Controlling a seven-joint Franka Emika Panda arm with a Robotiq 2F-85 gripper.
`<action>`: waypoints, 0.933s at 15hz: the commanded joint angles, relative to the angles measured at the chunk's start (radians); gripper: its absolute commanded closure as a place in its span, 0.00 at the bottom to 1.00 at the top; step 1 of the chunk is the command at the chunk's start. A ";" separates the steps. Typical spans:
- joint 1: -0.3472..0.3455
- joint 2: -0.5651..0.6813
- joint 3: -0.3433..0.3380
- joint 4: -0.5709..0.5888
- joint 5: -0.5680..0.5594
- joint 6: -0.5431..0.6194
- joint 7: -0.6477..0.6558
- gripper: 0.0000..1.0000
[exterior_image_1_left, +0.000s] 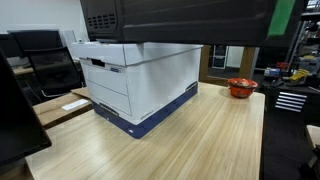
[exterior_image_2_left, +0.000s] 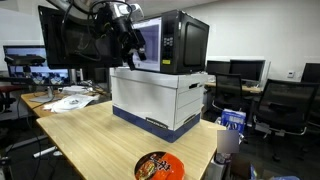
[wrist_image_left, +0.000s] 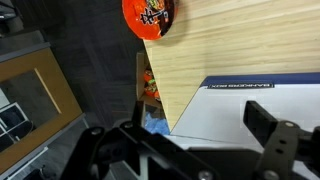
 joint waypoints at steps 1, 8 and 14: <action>-0.014 0.004 0.042 0.020 0.002 -0.060 0.172 0.00; -0.001 0.049 0.040 0.101 0.170 -0.236 0.214 0.00; -0.008 0.064 -0.023 0.147 0.306 -0.165 -0.093 0.00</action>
